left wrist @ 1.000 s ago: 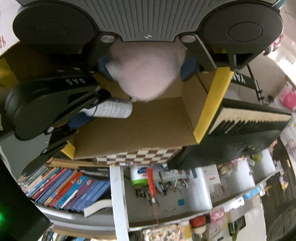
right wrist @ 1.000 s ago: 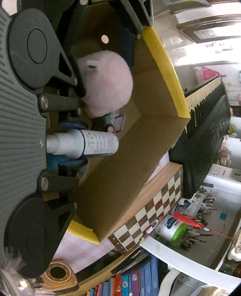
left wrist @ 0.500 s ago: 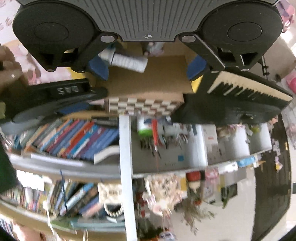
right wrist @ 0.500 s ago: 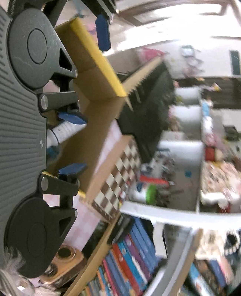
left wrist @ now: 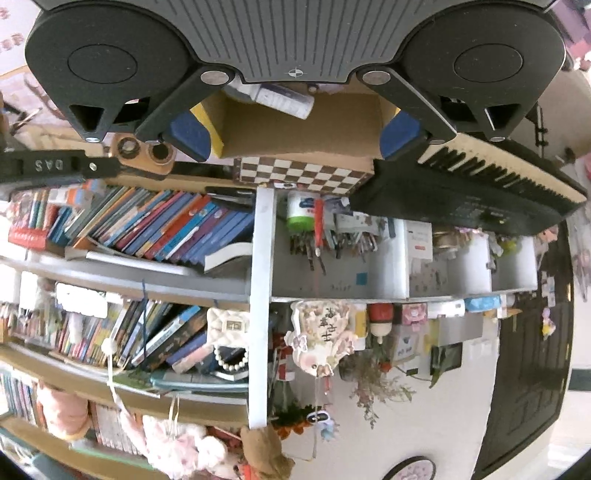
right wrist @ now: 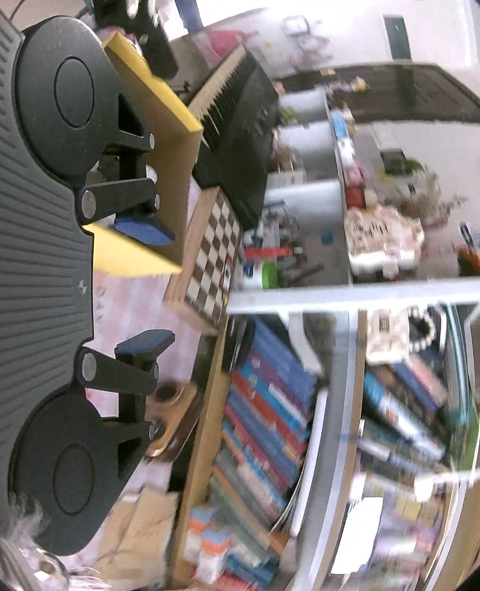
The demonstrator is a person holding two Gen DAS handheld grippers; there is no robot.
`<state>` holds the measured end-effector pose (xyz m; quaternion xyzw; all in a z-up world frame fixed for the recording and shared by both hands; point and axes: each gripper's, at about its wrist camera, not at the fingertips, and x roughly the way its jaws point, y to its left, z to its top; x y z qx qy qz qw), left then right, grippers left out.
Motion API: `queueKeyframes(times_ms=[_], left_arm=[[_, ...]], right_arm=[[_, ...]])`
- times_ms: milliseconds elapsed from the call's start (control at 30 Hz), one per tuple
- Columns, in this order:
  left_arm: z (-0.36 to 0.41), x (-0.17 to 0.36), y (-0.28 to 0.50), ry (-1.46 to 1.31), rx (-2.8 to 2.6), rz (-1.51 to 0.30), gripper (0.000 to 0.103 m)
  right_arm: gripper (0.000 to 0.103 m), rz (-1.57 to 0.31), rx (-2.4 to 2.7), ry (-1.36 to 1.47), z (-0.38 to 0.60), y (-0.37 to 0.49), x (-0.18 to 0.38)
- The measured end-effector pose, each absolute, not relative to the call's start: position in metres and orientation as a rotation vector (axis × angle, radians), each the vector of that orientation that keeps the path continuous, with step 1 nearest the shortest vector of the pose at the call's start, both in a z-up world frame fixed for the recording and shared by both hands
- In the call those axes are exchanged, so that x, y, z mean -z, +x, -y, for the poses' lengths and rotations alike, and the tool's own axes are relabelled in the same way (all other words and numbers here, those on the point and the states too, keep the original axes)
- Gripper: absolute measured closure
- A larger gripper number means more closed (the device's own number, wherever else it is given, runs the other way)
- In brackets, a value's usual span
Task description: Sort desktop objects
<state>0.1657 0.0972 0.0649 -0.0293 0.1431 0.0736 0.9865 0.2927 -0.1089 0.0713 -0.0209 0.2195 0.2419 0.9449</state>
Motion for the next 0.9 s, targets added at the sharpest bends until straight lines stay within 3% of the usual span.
queueKeyframes(times_ms=[900], left_arm=[[-0.066, -0.005, 0.034, -0.016, 0.008, -0.465, 0.003]], right_arm=[[0.046, -0.529, -0.196, 0.004, 0.149, 0.072, -0.012]])
